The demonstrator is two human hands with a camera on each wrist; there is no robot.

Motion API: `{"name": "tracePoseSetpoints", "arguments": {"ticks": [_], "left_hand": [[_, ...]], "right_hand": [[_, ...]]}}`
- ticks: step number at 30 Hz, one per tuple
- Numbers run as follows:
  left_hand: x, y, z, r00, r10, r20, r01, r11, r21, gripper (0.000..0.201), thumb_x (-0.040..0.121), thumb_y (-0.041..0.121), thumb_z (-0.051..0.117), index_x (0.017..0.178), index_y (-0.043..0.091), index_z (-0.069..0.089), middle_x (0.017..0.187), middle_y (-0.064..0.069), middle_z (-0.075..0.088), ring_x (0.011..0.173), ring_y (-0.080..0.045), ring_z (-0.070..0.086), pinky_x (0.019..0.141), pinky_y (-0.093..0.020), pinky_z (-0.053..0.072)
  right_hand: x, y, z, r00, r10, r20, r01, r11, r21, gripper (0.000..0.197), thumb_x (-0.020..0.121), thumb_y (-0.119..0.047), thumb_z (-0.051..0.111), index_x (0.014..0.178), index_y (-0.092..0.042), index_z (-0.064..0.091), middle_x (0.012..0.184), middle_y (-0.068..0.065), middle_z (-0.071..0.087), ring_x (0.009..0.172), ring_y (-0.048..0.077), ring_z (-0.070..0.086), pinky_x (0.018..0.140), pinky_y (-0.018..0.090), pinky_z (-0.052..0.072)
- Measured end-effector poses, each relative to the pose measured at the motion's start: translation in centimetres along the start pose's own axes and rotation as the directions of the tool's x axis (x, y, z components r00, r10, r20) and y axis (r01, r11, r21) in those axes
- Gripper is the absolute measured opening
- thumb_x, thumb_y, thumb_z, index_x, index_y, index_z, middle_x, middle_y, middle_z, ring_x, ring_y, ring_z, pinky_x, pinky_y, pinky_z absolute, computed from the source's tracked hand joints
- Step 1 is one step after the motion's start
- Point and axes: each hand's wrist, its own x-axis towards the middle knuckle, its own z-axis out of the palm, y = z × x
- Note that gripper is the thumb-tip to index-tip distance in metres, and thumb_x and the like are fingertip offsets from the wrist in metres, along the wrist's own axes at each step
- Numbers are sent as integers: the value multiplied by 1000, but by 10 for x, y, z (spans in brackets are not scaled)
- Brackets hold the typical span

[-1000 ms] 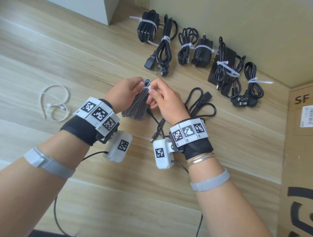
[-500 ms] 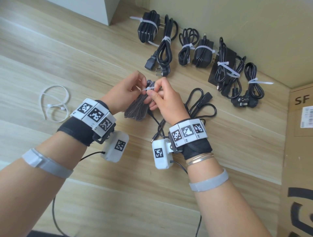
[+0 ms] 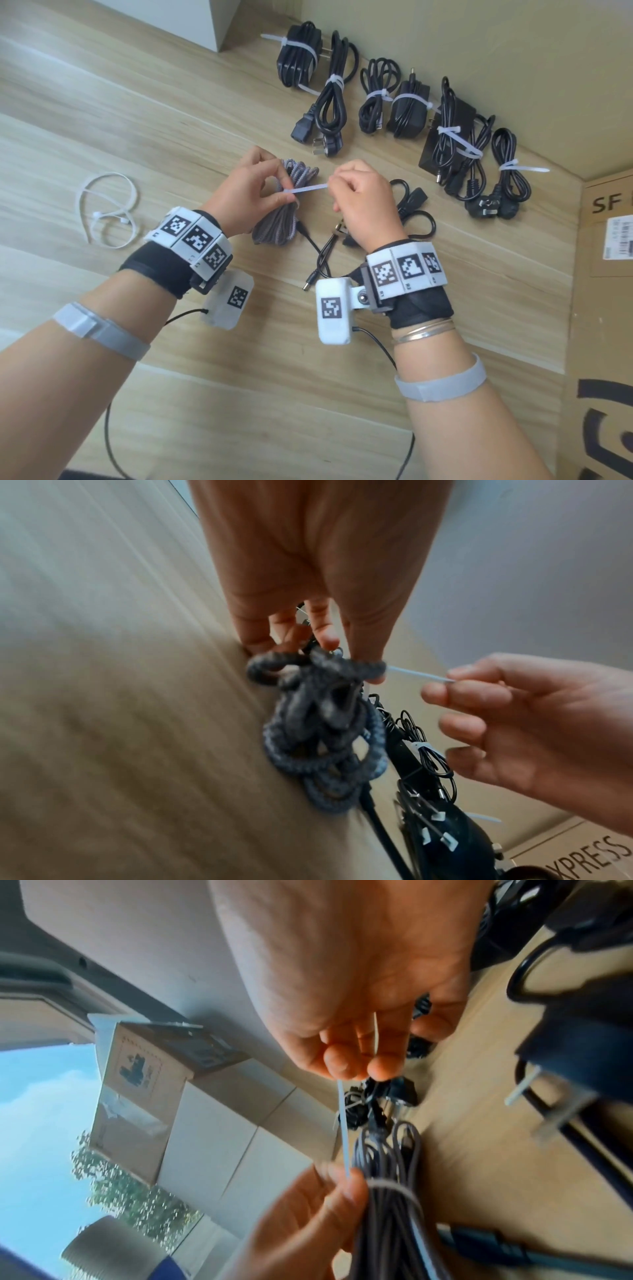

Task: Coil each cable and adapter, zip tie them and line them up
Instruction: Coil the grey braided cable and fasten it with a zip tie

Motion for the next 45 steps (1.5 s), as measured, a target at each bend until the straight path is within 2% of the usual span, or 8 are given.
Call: {"name": "tracePoseSetpoints", "arguments": {"ticks": [5,8,13,21,29,38,42,45], "left_hand": [[4,-1,5,1000,-15,13,14,1000,12,28,80,10,69,69,28,50,93,17,34,60,-10,42,70,-13,43],[6,0,5,1000,-15,15,14,999,49,18,79,9,70,73,17,54,92,16,34,64,-16,45,75,-16,44],[6,6,5,1000,0,4,0,996,87,13,80,11,69,76,11,57,99,-1,41,69,-26,51,80,-31,49],[6,3,4,997,-59,47,57,998,28,36,81,10,67,62,28,41,102,-6,37,67,-10,43,70,-11,43],[8,14,2,983,-149,110,136,984,117,37,79,16,65,59,28,36,107,-4,37,92,-15,44,82,-26,38],[13,21,3,980,-147,133,122,977,174,28,83,14,64,69,24,41,110,-7,41,89,-20,46,86,-29,40],[20,22,-3,986,-140,87,128,982,136,30,83,15,66,65,26,43,98,-2,43,80,-21,54,69,-23,42],[22,27,-6,985,-152,80,151,988,9,31,82,15,67,64,25,44,87,7,39,73,-18,58,56,-23,52]], "right_hand": [[-3,9,-19,997,76,18,-75,996,-57,32,85,-11,47,56,2,55,79,23,62,66,27,52,70,36,46],[-2,3,-20,970,159,185,-151,987,-58,30,83,-17,47,57,-18,61,70,6,70,62,22,59,70,31,51],[6,-16,5,932,132,338,-69,979,-191,26,91,-27,44,75,-15,61,67,-3,59,62,17,52,59,29,41],[2,-21,31,992,85,94,-67,982,-174,55,91,-36,51,47,-14,28,46,-2,34,48,16,35,46,29,26],[-7,-23,36,998,57,10,-56,997,-60,53,89,-20,52,46,-16,23,43,0,23,46,15,23,49,35,17],[-11,-14,22,999,7,51,3,979,-202,42,94,-32,49,60,-13,34,51,1,35,62,26,38,57,36,25],[-2,-8,14,996,-71,48,80,977,-196,26,95,-27,50,72,-14,49,63,-6,37,73,23,42,66,36,35],[1,-2,9,985,-142,-95,119,969,-217,20,90,-25,58,82,-10,68,84,-2,41,88,19,41,72,22,25]]}}
